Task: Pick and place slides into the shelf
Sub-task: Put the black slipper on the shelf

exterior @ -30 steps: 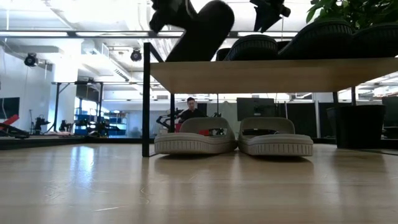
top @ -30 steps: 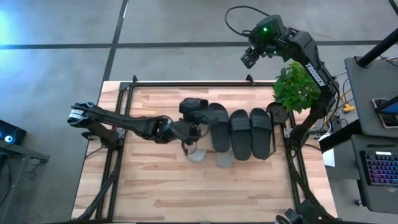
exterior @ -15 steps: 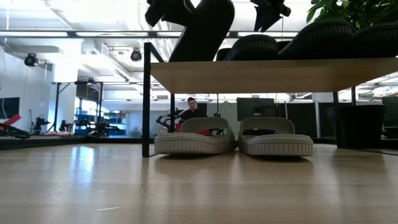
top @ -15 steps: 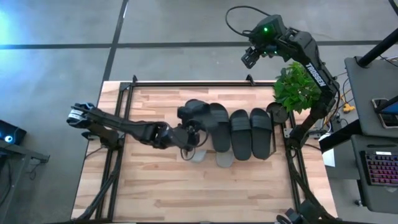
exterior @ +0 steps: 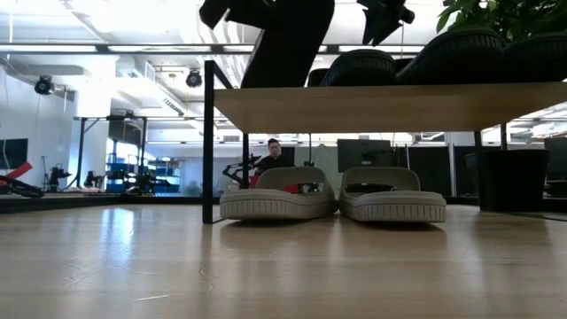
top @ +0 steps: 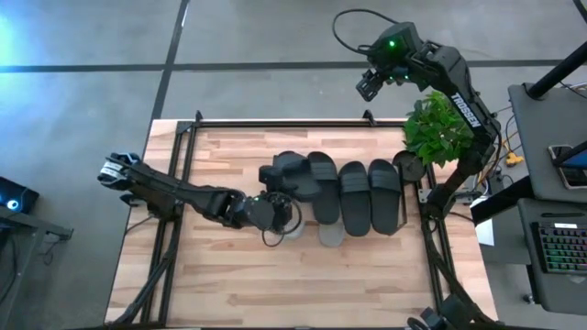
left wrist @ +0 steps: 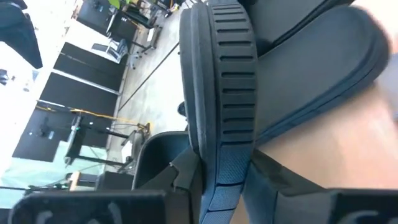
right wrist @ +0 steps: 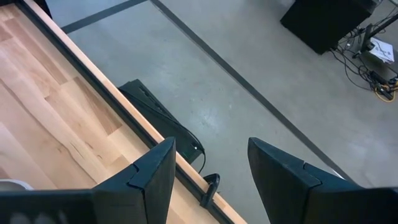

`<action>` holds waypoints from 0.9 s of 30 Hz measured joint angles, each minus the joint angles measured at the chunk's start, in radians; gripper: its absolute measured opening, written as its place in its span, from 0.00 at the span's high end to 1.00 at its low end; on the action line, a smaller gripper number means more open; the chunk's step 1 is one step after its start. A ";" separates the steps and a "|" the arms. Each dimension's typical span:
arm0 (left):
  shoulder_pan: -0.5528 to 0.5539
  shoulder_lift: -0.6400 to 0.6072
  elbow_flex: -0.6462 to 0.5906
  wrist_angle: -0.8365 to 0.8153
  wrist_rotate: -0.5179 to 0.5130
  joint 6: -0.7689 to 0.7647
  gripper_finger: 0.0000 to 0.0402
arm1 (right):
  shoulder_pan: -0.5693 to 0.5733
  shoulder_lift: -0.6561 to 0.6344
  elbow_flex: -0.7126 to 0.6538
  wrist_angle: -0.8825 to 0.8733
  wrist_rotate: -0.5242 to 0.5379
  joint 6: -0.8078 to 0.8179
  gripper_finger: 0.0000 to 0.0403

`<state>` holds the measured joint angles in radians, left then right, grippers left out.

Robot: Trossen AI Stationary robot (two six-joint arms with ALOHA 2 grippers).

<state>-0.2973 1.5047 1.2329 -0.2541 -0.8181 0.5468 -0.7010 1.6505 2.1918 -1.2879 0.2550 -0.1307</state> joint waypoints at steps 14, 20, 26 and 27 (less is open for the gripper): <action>-0.052 0.000 0.001 -0.223 0.091 -0.412 0.80 | 0.000 0.000 0.000 -0.010 0.000 0.022 0.52; -0.049 0.000 0.005 -0.287 0.248 -0.726 0.65 | 0.000 0.000 0.000 -0.012 0.000 0.027 0.52; -0.049 0.000 0.005 -0.331 0.396 -0.921 0.49 | 0.000 0.000 0.000 -0.017 0.000 0.052 0.52; -0.050 -0.001 0.006 -0.352 0.399 -0.950 0.47 | 0.000 0.000 0.000 -0.020 -0.001 0.053 0.52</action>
<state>-0.3473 1.5040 1.2388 -0.6064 -0.4196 -0.4031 -0.7010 1.6508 2.1918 -1.3075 0.2540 -0.0779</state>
